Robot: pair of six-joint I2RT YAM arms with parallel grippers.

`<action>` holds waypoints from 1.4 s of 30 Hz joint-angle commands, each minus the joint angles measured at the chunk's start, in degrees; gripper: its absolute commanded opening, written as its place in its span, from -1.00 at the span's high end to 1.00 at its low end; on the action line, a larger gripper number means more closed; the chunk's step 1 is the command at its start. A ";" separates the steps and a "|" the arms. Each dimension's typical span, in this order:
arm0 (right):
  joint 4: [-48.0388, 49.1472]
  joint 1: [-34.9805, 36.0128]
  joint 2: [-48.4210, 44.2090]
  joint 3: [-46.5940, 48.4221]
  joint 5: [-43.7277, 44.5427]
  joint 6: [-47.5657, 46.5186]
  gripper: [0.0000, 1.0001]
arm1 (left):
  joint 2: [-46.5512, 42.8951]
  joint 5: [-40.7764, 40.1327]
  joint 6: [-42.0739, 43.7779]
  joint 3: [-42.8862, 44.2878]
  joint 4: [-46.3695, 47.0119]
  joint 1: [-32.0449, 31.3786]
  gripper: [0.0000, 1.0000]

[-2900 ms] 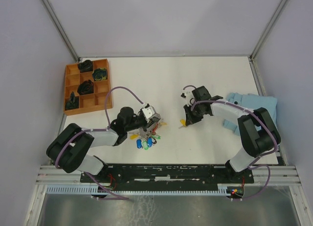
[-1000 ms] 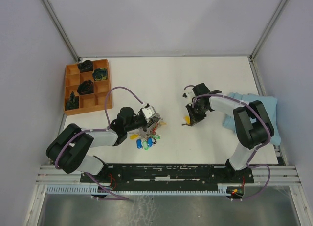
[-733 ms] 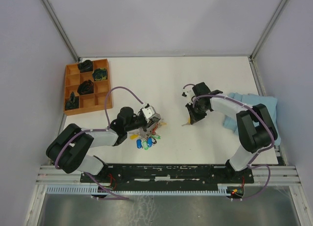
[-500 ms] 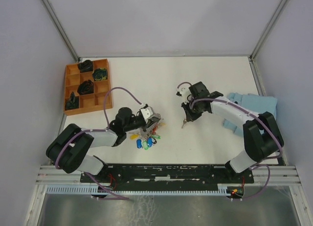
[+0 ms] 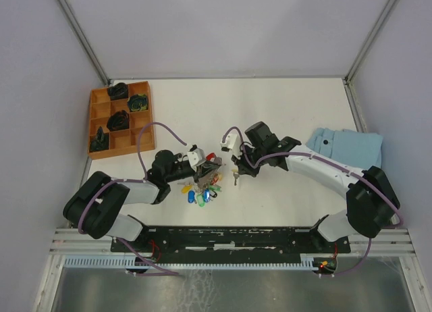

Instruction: Put the keys on the keyring

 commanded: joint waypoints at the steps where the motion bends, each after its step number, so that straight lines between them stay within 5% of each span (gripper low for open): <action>1: 3.86 0.54 -2.86 -0.68 -0.79 -2.89 0.99 | -0.63 2.72 -2.75 0.03 6.31 0.54 0.95; 6: -4.65 0.60 4.11 4.25 7.60 2.99 0.99 | -0.21 0.91 -2.93 0.53 5.20 0.76 0.95; 20: -5.16 0.68 11.63 1.73 17.74 24.15 0.99 | -2.31 -6.22 -2.66 -0.14 3.19 0.85 0.95; 42: -2.67 0.65 13.19 1.40 17.08 26.58 0.62 | -2.83 -6.77 -2.55 0.19 2.03 0.81 0.95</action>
